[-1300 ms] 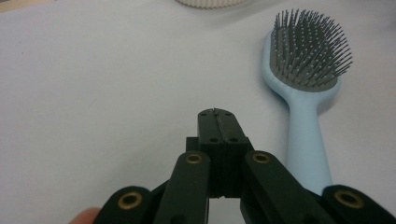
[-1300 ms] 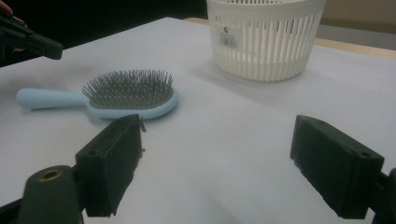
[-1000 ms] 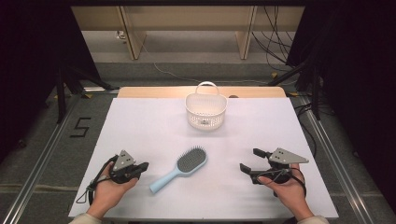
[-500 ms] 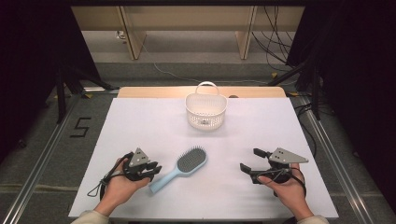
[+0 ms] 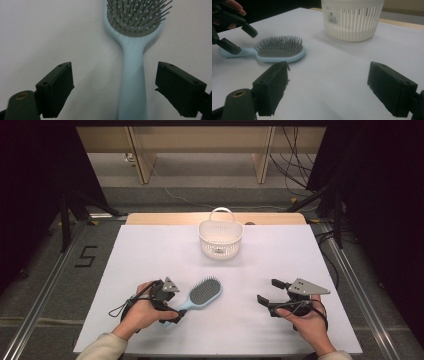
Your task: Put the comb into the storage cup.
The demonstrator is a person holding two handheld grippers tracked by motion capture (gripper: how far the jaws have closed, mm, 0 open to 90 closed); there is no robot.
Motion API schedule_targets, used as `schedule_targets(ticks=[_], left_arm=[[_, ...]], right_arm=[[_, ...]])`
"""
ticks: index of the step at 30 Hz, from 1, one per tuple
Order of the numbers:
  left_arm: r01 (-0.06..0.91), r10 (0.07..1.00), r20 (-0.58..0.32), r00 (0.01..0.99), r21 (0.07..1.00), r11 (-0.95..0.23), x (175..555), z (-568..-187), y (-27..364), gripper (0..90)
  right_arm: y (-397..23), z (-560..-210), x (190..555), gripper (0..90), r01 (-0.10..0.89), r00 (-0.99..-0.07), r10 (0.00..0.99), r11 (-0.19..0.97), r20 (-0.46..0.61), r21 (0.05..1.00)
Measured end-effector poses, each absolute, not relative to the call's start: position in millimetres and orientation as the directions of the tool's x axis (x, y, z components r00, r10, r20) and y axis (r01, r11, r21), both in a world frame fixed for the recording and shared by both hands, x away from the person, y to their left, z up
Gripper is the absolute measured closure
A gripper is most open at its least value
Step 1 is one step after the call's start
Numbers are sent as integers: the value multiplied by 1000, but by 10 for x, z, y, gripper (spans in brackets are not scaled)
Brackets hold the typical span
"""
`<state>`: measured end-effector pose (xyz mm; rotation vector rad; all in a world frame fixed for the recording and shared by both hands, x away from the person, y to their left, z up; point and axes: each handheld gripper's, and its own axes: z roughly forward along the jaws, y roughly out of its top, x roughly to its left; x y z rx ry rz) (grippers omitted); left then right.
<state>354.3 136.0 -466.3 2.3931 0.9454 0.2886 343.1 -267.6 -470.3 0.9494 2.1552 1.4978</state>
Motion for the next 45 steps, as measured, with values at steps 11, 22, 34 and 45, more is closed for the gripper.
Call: schedule_targets(ticks=[11,22,34,45], left_arm=[[568,665,5,747,514,-643,3707,-4671,1148,151],[558,625,-18,780,472,-683,3720,-4706,1069,171],[547,606,10,796,417,-726,3751,-4726,996,220],[561,609,-11,793,401,-724,3770,-4730,954,292]], right_arm=[[-2679,-4702,3430,176,323,-716,692,217,88,921],[-2673,-4704,3432,176,322,-717,692,219,86,921],[-2675,-4704,3433,175,322,-717,691,218,87,921],[-2674,-4706,3434,175,323,-717,691,218,88,921]])
